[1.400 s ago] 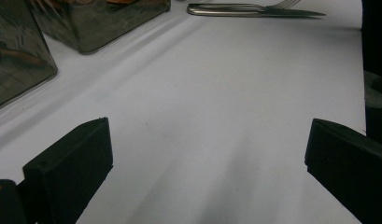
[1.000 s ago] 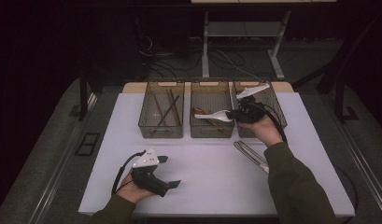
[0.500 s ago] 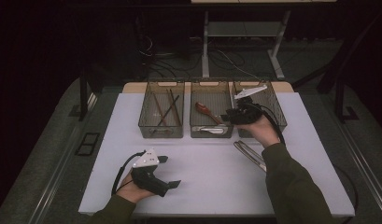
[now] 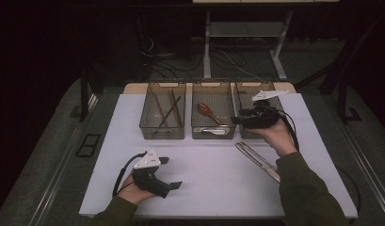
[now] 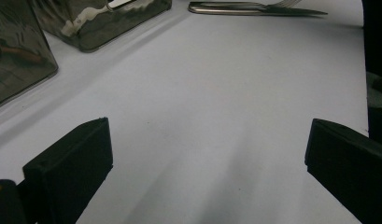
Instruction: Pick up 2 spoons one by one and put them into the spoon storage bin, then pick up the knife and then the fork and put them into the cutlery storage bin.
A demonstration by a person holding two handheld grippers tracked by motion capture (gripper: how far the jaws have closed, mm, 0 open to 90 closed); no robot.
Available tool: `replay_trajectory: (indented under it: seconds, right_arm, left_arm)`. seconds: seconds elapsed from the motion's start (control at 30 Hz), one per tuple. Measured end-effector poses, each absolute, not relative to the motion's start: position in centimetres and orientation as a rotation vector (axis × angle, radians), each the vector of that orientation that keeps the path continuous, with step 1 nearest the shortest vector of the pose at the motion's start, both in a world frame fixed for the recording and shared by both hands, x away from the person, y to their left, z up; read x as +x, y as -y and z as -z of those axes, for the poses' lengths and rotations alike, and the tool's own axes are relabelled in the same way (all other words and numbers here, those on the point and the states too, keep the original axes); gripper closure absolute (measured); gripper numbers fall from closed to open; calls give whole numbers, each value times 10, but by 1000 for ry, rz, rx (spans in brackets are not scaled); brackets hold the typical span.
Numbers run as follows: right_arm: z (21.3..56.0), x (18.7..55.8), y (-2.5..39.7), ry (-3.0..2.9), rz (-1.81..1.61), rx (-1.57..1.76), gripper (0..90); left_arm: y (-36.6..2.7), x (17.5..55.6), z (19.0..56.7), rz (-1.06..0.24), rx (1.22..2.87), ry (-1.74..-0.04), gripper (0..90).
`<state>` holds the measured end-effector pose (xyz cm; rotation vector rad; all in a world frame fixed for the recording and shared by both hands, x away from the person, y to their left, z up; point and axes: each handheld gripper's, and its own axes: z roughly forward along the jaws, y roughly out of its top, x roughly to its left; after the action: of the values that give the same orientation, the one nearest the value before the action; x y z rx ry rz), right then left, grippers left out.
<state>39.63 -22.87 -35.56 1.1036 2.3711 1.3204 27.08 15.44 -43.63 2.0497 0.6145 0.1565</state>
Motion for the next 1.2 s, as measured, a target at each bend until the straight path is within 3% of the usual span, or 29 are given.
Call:
replay_trajectory:
  seconds: [0.63, 1.2]
  right_arm:
    - [378, 354, 280, -2365, -1312, 1145, 406]
    - [373, 326, 306, -2411, -1221, 1114, 390]
  left_arm:
    - [-155, 271, 437, -168, 2056, -619, 2]
    - [-155, 270, 434, -179, 2051, -616, 2]
